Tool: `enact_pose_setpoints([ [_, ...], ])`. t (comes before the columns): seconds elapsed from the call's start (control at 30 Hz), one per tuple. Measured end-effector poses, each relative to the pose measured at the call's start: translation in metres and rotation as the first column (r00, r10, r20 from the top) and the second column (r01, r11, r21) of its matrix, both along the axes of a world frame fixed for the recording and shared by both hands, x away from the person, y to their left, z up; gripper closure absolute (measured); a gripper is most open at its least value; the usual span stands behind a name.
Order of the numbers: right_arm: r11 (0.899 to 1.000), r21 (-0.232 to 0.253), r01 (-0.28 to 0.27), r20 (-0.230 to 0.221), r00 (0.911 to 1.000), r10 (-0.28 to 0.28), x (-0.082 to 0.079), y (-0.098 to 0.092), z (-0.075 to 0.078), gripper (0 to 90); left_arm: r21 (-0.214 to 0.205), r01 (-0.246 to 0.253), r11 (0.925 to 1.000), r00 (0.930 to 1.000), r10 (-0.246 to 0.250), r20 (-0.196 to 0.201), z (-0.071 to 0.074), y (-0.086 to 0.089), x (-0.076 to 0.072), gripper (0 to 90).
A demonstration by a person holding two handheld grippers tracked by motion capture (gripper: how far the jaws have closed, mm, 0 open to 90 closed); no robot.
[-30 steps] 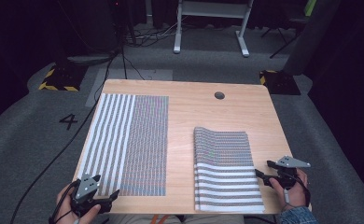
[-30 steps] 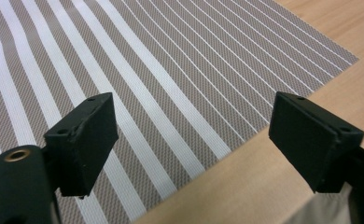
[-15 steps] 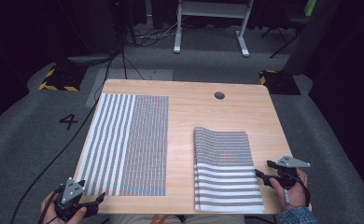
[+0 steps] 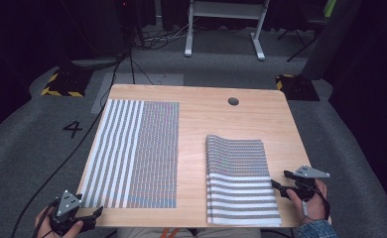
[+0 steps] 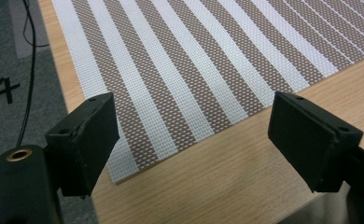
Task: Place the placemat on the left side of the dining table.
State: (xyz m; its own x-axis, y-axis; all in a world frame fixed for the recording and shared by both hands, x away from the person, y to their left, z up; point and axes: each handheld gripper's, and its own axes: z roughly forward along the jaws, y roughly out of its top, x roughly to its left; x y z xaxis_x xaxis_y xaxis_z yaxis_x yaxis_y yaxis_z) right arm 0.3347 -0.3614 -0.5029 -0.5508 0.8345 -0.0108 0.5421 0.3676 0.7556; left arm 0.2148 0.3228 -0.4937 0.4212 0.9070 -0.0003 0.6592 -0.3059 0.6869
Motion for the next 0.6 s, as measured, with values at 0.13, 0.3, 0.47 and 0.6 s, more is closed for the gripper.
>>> enact_pose_setpoints([
  [0.13, 1.000, -0.001, 0.000, 0.000, 1.0000, 0.000, 0.0000, 0.0000, 0.0000, 29.8, 0.028, 0.034, 0.9990, 0.9986, -0.033, -0.041, -0.0013, -0.0025, -0.0013, 18.4],
  [0.3, 1.000, 0.000, 0.000, 0.000, 1.0000, 0.000, 0.0000, 0.0000, 0.0000, 29.8, 0.026, 0.031, 0.9992, 0.9967, -0.029, -0.076, -0.0022, -0.0037, -0.0040, 19.7],
  [0.47, 1.000, -0.001, 0.000, 0.000, 1.0000, 0.000, 0.0000, -0.0001, 0.0000, 29.8, 0.013, 0.019, 0.9997, 0.9962, -0.018, -0.085, -0.0023, -0.0044, -0.0065, 19.4],
  [0.6, 1.000, -0.001, 0.000, 0.000, 1.0000, 0.000, 0.0000, -0.0001, 0.0000, 29.8, 0.013, 0.011, 0.9999, 0.9961, -0.010, -0.088, -0.0023, -0.0056, -0.0075, 19.1],
])
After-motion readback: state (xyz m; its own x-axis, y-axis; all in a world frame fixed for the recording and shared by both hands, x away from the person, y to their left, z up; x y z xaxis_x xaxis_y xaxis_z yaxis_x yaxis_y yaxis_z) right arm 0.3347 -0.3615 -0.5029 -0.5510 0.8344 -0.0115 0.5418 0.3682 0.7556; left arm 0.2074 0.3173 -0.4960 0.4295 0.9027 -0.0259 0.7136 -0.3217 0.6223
